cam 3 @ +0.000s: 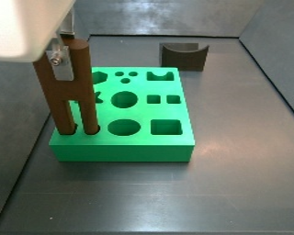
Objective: Insert the square-circle object.
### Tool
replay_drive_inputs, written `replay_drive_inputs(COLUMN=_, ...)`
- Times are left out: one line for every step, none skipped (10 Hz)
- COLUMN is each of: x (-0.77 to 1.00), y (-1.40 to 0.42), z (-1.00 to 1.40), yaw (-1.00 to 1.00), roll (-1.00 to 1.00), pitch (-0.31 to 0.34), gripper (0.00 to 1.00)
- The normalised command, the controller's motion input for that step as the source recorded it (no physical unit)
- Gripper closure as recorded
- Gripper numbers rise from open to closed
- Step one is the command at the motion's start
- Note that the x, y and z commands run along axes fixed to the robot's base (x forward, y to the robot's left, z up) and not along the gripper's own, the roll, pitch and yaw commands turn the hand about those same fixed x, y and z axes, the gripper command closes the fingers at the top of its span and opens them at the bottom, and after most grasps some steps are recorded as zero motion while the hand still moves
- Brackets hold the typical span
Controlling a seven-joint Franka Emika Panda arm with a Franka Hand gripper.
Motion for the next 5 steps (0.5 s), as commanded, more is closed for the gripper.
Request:
replay_drive_inputs(x=0.21, y=0.03, z=-0.35, yaw=-0.51, roll=-0.04, pitch=0.0, gripper=1.0)
replay_drive_inputs(x=0.01, y=0.03, z=-0.59, yaw=-0.1, roll=-0.17, pitch=-0.076, gripper=1.0)
replay_drive_inputs(x=0.0, y=0.0, z=-0.63, yaw=0.01, roll=-0.22, pitch=-0.14, gripper=1.0)
replay_drive_inputs(x=0.0, y=0.0, z=-0.52, yaw=0.0, roll=-0.26, pitch=-0.173, gripper=1.0)
replay_drive_inputs(x=0.0, y=0.02, z=-0.53, yaw=0.0, roll=-0.24, pitch=-0.206, gripper=1.0)
